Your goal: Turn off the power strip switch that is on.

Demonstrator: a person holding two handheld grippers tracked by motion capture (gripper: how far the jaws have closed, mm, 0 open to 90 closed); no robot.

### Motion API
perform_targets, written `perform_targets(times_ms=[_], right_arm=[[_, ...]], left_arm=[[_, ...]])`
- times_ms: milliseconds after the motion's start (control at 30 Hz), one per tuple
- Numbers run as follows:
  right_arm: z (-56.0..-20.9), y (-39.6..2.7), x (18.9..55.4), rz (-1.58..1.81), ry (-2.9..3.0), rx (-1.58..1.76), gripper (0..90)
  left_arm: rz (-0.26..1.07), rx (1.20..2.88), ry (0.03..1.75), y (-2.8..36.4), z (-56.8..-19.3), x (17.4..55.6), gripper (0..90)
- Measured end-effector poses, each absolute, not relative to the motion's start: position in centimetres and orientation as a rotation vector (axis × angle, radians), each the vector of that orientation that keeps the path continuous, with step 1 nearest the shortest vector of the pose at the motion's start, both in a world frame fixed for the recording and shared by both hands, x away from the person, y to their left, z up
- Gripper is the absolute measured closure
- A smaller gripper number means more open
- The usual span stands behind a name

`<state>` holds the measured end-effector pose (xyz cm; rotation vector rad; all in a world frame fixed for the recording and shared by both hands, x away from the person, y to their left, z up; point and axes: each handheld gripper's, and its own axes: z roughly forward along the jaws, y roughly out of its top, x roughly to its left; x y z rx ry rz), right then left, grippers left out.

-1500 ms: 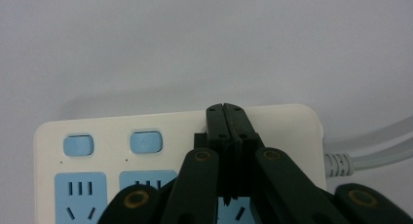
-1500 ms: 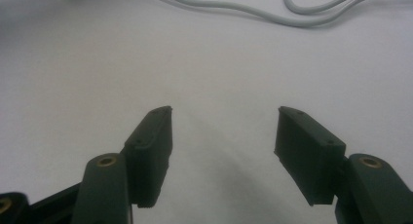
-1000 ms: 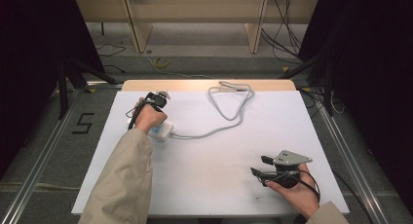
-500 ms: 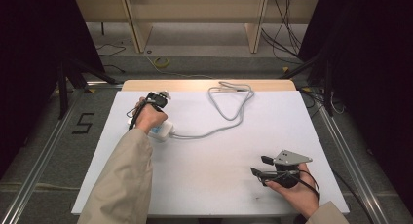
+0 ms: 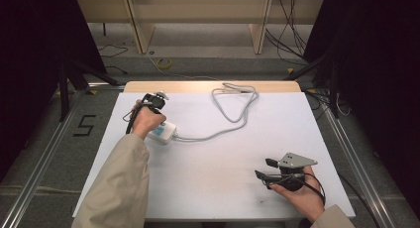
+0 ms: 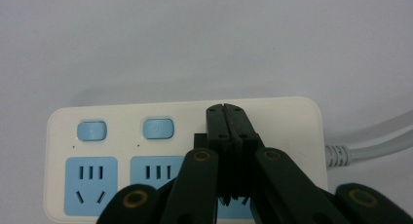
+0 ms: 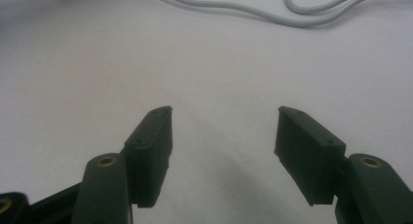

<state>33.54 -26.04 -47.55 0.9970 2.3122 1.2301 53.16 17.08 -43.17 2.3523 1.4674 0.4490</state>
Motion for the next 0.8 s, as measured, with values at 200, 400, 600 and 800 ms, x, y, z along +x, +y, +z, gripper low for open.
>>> perform_targets(times_ms=[200, 400, 600, 800], right_arm=[[-47.6, -26.0, 33.6, 1.227, 2.313, 0.998, 39.5], [-47.6, -26.1, 33.6, 1.229, 2.311, 0.999, 39.5], [-47.6, -26.1, 33.6, 1.227, 2.313, 0.999, 39.5], [-47.6, -26.0, 33.6, 1.225, 2.314, 1.002, 39.5]], left_arm=[[0.447, 2.306, 1.452, 17.7, -42.8, 52.3, 83.1], [0.464, 2.263, 1.42, 18.0, -42.2, 51.5, 74.2], [0.415, 2.19, 1.438, 18.4, -41.8, 50.3, 57.0], [0.457, 2.141, 1.416, 18.4, -41.7, 48.4, 36.6]])
